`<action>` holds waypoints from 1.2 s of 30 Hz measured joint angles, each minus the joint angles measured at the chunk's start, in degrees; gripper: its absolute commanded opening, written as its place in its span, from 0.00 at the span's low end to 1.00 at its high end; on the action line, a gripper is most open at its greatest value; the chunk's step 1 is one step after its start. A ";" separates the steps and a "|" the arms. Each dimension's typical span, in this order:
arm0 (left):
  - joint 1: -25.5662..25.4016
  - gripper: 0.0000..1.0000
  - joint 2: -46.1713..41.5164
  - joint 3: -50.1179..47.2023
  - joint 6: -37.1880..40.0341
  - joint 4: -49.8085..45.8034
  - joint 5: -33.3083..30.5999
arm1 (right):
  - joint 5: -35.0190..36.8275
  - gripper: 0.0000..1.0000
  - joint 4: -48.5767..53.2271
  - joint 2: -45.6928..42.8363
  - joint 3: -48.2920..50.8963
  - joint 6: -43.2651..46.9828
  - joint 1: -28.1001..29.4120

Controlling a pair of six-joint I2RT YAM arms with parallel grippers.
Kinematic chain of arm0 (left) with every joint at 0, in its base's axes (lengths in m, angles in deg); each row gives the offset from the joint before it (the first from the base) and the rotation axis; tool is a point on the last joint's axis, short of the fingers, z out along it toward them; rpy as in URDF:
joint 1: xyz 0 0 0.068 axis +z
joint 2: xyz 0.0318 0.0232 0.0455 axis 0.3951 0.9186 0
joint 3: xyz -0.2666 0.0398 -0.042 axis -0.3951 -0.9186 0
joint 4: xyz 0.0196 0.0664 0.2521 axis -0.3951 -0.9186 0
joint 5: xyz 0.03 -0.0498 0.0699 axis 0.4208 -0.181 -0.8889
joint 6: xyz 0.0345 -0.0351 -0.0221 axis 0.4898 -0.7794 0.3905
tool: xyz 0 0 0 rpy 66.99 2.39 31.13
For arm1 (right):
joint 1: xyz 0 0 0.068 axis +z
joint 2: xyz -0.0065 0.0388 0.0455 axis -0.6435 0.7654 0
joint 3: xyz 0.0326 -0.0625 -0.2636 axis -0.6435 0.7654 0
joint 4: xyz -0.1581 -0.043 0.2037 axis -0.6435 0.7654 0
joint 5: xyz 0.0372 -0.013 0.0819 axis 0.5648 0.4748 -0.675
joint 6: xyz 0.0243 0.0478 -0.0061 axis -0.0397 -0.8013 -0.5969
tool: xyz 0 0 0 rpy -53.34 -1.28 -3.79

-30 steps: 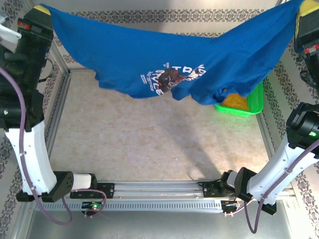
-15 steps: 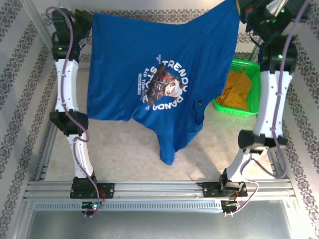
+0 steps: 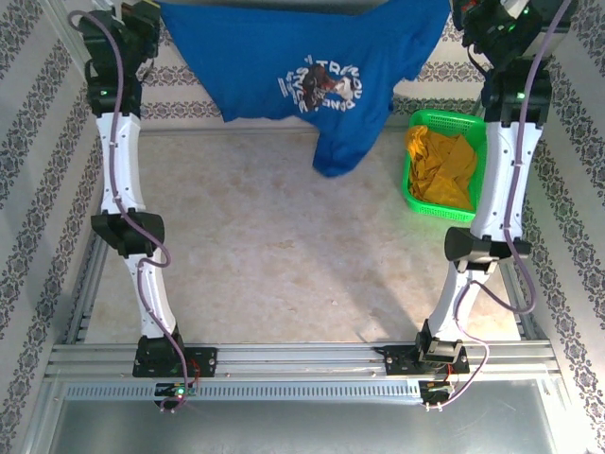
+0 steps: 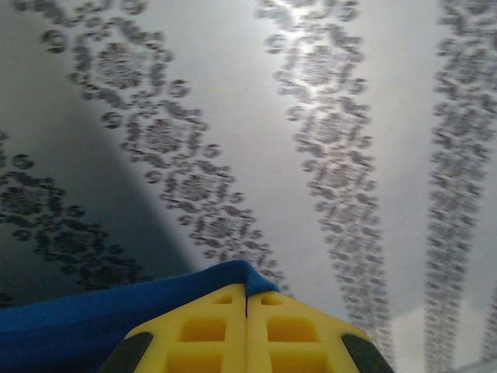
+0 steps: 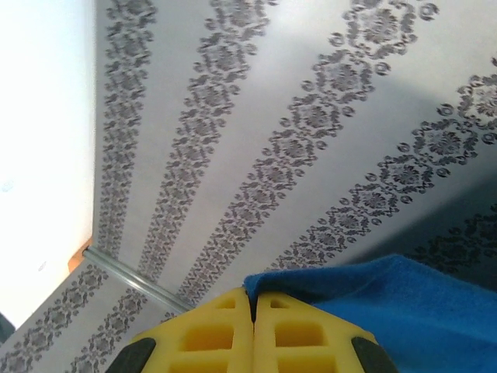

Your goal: Fold the inside-out t-shirt

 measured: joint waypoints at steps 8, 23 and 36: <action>-0.26 0.00 -22.43 -29.03 13.09 -4.20 9.94 | 1.53 0.00 -6.32 -38.58 54.31 11.28 6.01; -0.55 0.00 -59.34 -116.43 20.57 1.38 5.40 | 13.92 0.00 16.11 -98.09 130.46 8.09 15.47; -0.55 0.00 -71.80 -123.54 28.35 -9.38 -4.76 | 13.92 0.00 29.24 -105.57 135.82 7.74 16.02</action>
